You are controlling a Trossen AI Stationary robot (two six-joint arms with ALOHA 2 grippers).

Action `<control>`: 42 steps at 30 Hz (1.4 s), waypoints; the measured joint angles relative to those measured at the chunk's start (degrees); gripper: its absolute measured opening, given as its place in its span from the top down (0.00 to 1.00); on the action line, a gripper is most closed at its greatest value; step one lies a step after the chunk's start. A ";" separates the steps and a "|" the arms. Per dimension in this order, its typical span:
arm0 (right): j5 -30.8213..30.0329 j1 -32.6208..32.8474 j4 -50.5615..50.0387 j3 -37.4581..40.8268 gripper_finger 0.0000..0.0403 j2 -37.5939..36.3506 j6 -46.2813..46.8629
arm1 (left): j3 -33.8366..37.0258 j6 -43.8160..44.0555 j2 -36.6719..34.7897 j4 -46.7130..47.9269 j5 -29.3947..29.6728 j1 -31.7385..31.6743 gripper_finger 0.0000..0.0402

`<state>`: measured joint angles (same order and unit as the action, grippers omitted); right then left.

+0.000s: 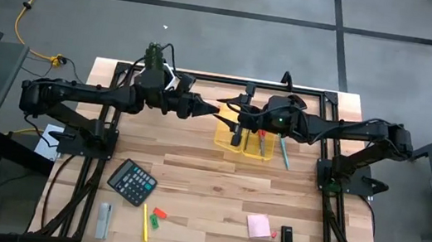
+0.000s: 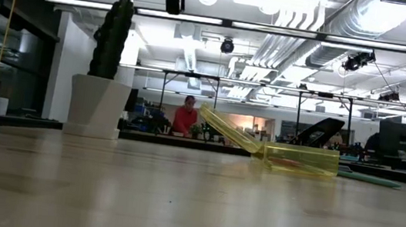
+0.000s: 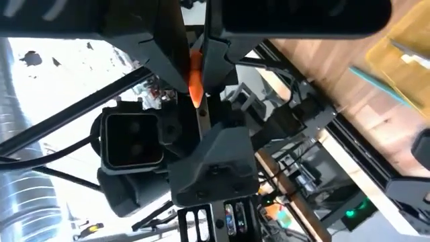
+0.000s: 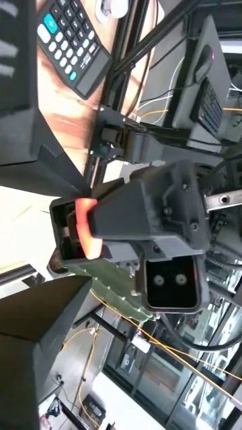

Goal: Pack school essentials
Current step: Put the orange pencil top eraser into the yellow supply box

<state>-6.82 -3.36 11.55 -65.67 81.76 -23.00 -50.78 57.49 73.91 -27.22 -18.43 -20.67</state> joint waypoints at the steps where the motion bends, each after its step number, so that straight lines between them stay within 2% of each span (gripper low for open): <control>1: 0.03 0.02 0.16 0.00 0.52 0.00 0.00 | 0.00 0.43 -0.02 -0.04 -0.22 -0.06 0.95; 10: 1.40 0.02 1.21 0.00 0.54 0.00 1.12 | 0.00 1.07 -0.02 0.13 -0.01 -0.34 0.95; 21: 1.44 0.00 1.18 0.02 0.70 -0.02 1.97 | 0.00 1.03 -0.02 0.19 0.15 -0.37 0.95; 42: 1.45 0.02 1.16 0.04 0.72 -0.04 1.97 | 0.00 1.27 -0.02 0.30 0.16 -0.37 0.95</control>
<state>-5.37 -3.33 12.71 -65.63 81.71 -21.04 -50.78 58.77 73.89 -26.92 -18.27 -21.04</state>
